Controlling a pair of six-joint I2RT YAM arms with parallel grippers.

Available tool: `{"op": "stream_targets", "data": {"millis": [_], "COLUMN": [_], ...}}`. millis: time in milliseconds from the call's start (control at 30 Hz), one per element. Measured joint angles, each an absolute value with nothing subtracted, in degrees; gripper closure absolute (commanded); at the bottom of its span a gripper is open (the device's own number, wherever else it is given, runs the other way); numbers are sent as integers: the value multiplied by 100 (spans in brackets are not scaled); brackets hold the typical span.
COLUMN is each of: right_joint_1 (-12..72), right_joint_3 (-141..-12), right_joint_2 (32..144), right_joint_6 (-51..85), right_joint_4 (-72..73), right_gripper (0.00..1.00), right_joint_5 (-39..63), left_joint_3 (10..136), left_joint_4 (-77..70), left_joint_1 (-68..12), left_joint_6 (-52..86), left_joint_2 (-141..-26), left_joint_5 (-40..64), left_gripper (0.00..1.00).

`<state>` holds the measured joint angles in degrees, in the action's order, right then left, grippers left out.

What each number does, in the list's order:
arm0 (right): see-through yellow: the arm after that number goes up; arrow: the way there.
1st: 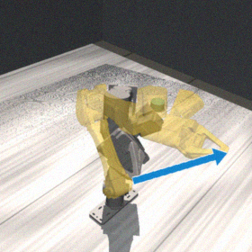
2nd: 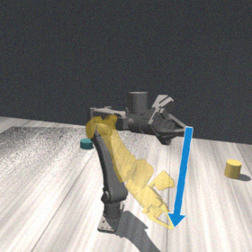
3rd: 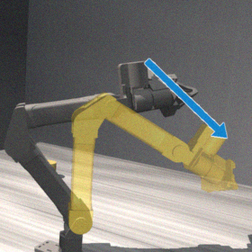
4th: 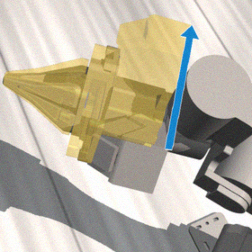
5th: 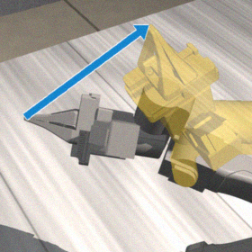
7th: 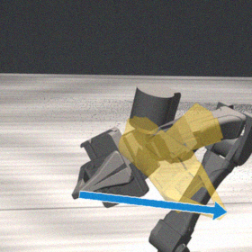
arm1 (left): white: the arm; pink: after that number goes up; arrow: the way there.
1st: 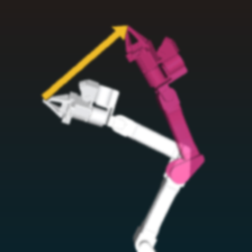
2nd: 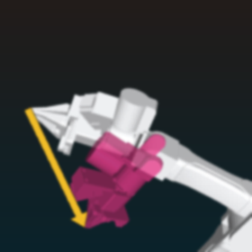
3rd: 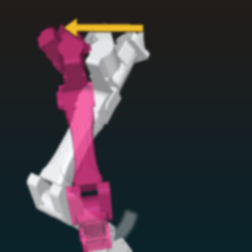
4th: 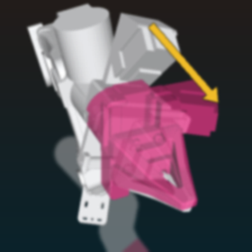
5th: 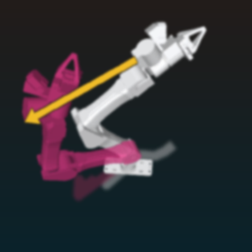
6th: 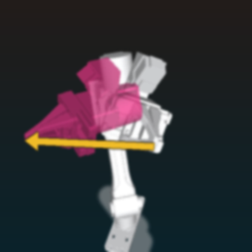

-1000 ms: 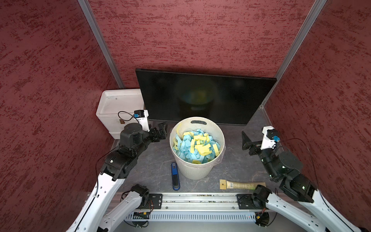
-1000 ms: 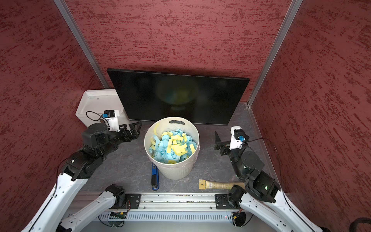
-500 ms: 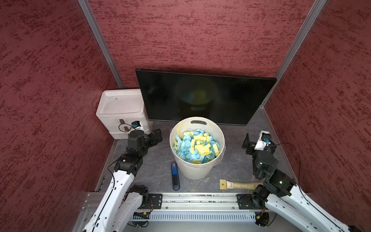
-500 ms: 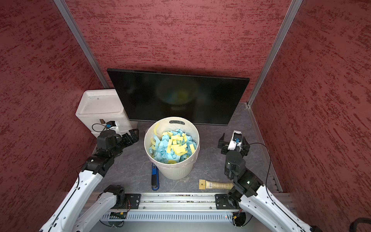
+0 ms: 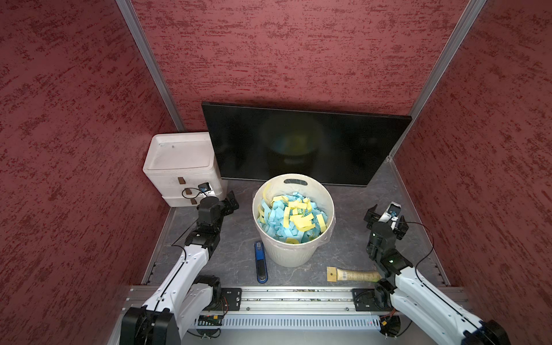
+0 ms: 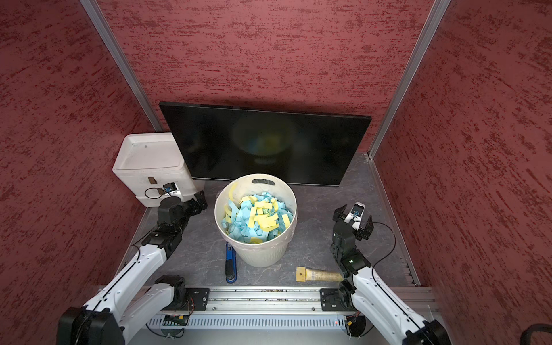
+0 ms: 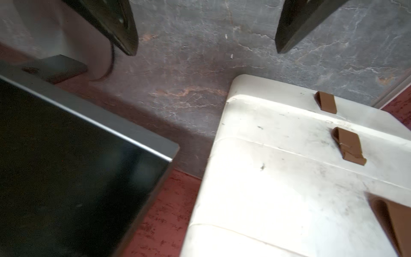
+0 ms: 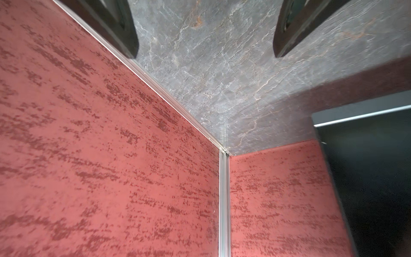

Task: Remove the sticky note from the monitor
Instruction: Reset both arms

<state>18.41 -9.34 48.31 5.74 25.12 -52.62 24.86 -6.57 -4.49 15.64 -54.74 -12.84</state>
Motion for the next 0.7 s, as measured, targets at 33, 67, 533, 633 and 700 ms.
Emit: {"op": "stream_targets", "data": {"millis": [33, 67, 533, 633, 700], "right_joint_1": [1732, 1621, 1245, 1076, 926], "right_joint_3": [-934, -934, -1599, -1653, -1719], "right_joint_2": [5105, 5408, 7944, 7885, 7885], "right_joint_6": [558, 554, -414, -464, -502], "right_joint_4": [2764, 3061, 5513, 5402, 5310], "right_gripper": [2, 2, 2, 2, 2], "right_joint_5": [-5183, -5100, -4272, -3927, -3686], "left_joint_3": [2394, 2329, 1951, 1920, 1951], "left_joint_4": [-823, -954, -3881, -4619, -4703], "left_joint_1": [-397, -355, -30, -3, 19], "left_joint_6": [1490, 1433, 587, 366, 272], "left_joint_2": [-5535, -5592, -7811, -8486, -8713], "left_joint_5": [-1326, -1363, -1382, -1024, -794], "left_gripper": [0, 0, 0, 0, 0]}}
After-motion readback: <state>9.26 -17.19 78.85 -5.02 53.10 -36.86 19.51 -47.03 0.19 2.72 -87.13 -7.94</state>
